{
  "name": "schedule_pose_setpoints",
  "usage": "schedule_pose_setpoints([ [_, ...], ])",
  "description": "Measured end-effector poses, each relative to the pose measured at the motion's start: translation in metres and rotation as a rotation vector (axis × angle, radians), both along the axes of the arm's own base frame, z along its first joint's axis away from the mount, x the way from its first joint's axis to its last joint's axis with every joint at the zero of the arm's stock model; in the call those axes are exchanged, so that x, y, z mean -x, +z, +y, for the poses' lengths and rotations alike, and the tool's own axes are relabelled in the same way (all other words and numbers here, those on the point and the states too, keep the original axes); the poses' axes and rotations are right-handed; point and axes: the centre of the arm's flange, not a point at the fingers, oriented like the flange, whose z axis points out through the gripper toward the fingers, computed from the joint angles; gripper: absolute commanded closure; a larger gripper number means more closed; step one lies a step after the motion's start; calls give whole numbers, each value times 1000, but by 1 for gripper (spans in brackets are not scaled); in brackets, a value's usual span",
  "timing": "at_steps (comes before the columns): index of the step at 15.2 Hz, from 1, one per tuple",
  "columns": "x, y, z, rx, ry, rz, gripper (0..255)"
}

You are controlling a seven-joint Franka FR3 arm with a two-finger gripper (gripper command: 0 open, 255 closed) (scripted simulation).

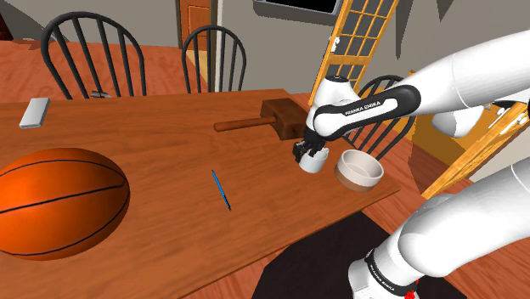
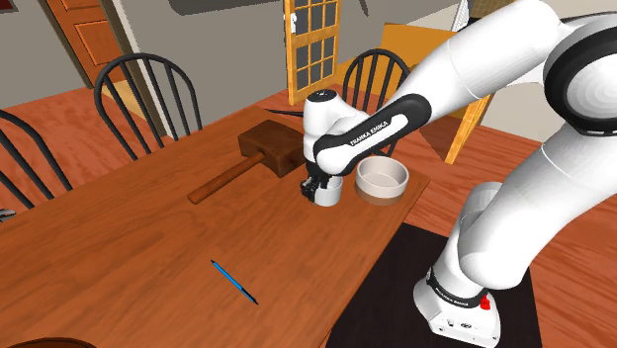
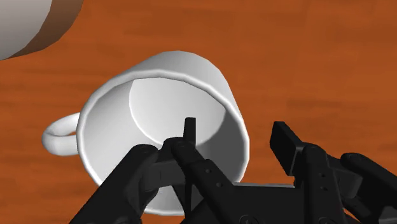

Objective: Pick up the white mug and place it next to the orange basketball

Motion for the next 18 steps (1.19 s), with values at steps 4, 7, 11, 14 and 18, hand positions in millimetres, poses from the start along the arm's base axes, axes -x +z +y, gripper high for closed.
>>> schedule_pose_setpoints([
  [4,0,0,0,0,0,0,255],
  [7,0,0,0,0,0,0,255],
  [11,0,6,0,0,0,0,255],
  [14,0,21,0,0,0,0,255],
  [18,1,41,0,0,0,0,255],
])
